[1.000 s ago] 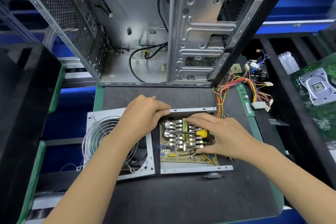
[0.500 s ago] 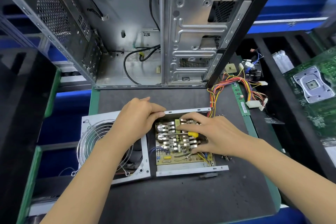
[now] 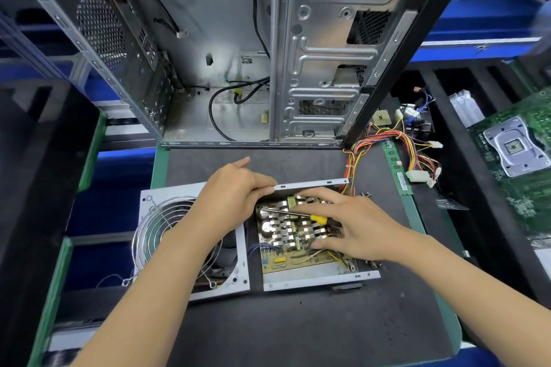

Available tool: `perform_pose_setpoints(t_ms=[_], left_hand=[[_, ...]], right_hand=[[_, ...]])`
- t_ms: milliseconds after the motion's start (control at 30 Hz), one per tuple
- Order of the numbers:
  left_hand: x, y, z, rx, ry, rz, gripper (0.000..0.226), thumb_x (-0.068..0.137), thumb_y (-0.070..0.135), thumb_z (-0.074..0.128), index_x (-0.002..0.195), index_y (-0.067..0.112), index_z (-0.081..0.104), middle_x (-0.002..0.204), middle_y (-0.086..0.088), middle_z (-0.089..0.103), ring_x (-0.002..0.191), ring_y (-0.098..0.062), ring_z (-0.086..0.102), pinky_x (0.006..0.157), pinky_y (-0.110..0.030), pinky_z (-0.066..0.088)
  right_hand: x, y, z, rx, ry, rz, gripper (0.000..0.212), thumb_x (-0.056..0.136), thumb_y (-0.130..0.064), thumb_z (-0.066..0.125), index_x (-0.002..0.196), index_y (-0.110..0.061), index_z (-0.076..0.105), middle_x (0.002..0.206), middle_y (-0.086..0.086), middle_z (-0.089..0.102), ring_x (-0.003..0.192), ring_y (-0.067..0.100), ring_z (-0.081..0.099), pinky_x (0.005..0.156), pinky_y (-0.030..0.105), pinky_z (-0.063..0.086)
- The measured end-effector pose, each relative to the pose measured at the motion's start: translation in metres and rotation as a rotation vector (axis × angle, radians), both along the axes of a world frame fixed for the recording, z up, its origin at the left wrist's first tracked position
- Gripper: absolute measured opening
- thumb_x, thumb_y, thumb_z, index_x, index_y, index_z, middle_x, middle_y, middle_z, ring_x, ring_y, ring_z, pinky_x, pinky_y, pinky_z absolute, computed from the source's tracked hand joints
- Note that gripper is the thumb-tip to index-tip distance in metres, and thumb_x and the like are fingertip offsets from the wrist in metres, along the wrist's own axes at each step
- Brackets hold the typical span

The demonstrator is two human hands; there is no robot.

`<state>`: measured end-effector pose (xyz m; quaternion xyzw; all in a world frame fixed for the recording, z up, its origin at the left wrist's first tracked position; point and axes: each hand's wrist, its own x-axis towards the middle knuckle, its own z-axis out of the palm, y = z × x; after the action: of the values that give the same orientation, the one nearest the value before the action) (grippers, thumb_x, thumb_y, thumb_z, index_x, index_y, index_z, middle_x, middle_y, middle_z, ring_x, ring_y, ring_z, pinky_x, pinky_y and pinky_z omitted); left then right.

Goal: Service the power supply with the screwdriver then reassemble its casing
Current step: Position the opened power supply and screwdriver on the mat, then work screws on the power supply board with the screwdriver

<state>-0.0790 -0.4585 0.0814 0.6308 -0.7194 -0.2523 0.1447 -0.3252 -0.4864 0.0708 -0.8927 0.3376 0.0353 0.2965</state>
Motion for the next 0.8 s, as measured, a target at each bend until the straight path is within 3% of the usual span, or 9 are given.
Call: perform_pose_setpoints(t_ms=[100,167,267,367,467,633,800], left_hand=[[-0.0012,0.0011,0.0011,-0.031,0.006,0.0,0.024,0.099,0.019,0.055,0.116,0.018,0.073,0.104,-0.01,0.075,0.131,-0.025,0.05,0.116,-0.015,0.009],[-0.0012,0.0017,0.0025,-0.031,0.007,-0.01,0.025,0.099,0.018,0.054,0.115,0.016,0.073,0.105,-0.011,0.074,0.123,-0.026,0.057,0.115,-0.011,0.006],[-0.0008,-0.0002,0.0029,-0.021,0.01,-0.028,0.025,0.099,0.018,0.055,0.116,0.017,0.072,0.116,-0.003,0.071,0.127,-0.025,0.054,0.12,-0.02,0.011],[0.0003,-0.0005,0.0026,0.025,0.01,-0.017,0.026,0.099,0.021,0.054,0.119,0.021,0.07,0.122,0.004,0.067,0.138,-0.026,0.042,0.12,-0.035,0.021],[0.001,0.0001,0.0015,0.044,0.009,-0.013,0.027,0.099,0.023,0.053,0.121,0.024,0.069,0.119,0.005,0.069,0.136,-0.028,0.044,0.118,-0.04,0.025],[0.0009,0.0014,0.0,0.033,0.003,0.011,0.027,0.1,0.026,0.053,0.121,0.027,0.068,0.113,0.004,0.072,0.137,-0.026,0.043,0.118,-0.04,0.026],[-0.0004,0.0021,0.0016,-0.013,0.009,-0.003,0.026,0.1,0.022,0.053,0.119,0.023,0.07,0.112,0.001,0.073,0.122,-0.02,0.058,0.121,-0.029,0.018]], right_hand=[[-0.0013,-0.002,0.0002,-0.07,-0.009,-0.006,0.064,0.079,-0.05,0.068,0.135,-0.051,0.038,0.145,-0.023,0.033,0.067,-0.029,0.042,0.069,0.027,0.039],[-0.002,-0.003,-0.0005,-0.102,0.0,-0.012,0.064,0.079,-0.05,0.069,0.135,-0.049,0.04,0.146,-0.018,0.037,0.073,-0.038,0.031,0.071,0.03,0.044],[-0.0041,-0.0029,-0.0001,-0.058,0.018,-0.041,0.064,0.079,-0.053,0.067,0.134,-0.055,0.036,0.145,-0.029,0.03,0.083,-0.034,0.034,0.078,0.031,0.042],[-0.0039,-0.001,-0.0021,-0.007,0.026,-0.044,0.064,0.078,-0.059,0.065,0.132,-0.062,0.031,0.135,-0.046,0.018,0.108,-0.008,0.051,0.089,0.032,0.044],[-0.0045,0.0003,-0.0058,0.012,-0.018,-0.053,0.063,0.076,-0.059,0.066,0.13,-0.063,0.034,0.131,-0.052,0.013,0.12,-0.001,0.048,0.095,0.028,0.043],[-0.0046,-0.0001,-0.0082,0.002,-0.077,-0.048,0.064,0.075,-0.055,0.069,0.127,-0.066,0.033,0.131,-0.051,0.017,0.12,0.001,0.049,0.096,0.032,0.045],[-0.0053,0.0008,-0.0063,0.0,-0.053,-0.038,0.063,0.075,-0.058,0.067,0.123,-0.072,0.028,0.129,-0.055,0.014,0.105,0.01,0.061,0.09,0.035,0.048]])
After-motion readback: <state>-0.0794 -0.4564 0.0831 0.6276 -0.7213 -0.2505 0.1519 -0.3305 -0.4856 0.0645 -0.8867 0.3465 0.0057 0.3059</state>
